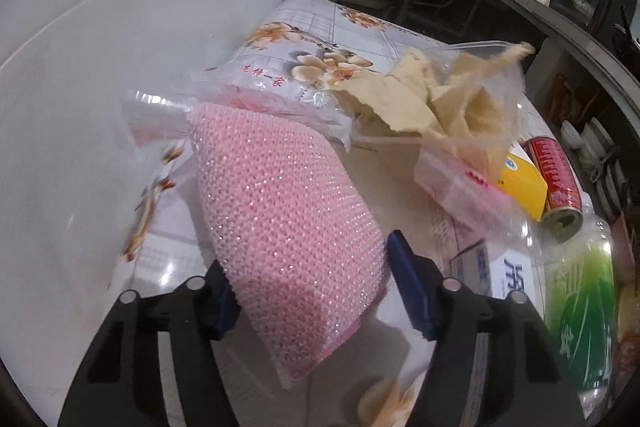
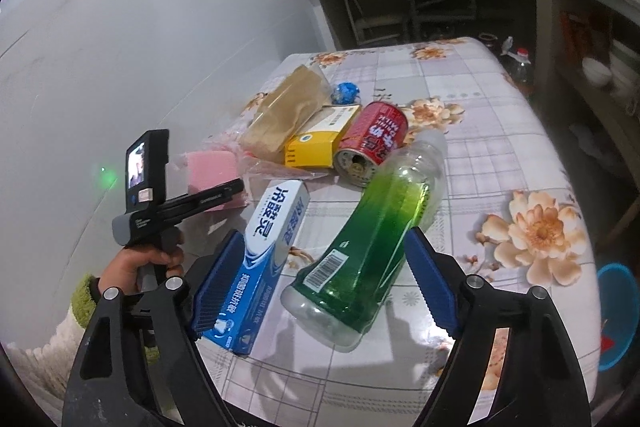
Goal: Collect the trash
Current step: 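Close the left gripper on the pink mesh sponge and lift it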
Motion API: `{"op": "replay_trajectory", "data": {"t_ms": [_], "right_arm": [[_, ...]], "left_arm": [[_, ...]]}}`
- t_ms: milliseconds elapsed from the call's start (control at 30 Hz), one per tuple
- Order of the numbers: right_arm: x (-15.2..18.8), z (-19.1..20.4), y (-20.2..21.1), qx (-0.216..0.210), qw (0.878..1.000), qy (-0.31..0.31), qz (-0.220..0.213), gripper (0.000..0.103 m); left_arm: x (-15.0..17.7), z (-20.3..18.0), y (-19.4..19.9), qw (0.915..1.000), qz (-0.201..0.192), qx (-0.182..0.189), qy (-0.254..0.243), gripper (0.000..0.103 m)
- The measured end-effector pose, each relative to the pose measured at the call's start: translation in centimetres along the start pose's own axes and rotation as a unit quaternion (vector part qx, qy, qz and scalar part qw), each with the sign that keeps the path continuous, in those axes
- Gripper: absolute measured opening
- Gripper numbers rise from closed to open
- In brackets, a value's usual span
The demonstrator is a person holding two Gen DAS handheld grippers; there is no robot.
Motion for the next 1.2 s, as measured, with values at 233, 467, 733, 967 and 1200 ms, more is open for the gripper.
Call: {"op": "replay_trajectory", "data": {"t_ms": [233,467,733,967,1200], "right_arm": [[0.6,0.9,-0.4,-0.006,1.0,0.011,0.014,0.075],[1.0,3.5,-2.6,-0.05,0.997,0.022,0.055,0.061],[-0.3,8.2,-6.9,-0.058,0.992,0.061,0.096,0.061],[0.2,9.5,-10.1,-0.026,0.988,0.079,0.126,0.061],[-2.7,12.5,-10.5,-0.088,0.984,0.084,0.131,0.061]], "left_arm": [[3.7,0.7,3.1,0.9989,0.028,0.037,-0.003,0.055],[6.6,0.9,7.7,0.9984,0.025,0.049,0.006,0.086],[4.8,0.3,6.0,0.9996,0.01,-0.02,-0.017,0.088],[6.8,0.8,5.2,0.9987,0.021,-0.028,-0.036,0.08],[9.0,0.7,6.6,0.9987,0.008,-0.004,-0.05,0.077]]}}
Point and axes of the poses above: each gripper's, at about its wrist camera, not at the fingertips, and y roughly against the way its jaws point, z to its left, x to its underside, the point moved 5 cm from there along -y, roughly the way its jaws point, and after that the axes turned 3 degrees about -y, right-handed, at the moved point
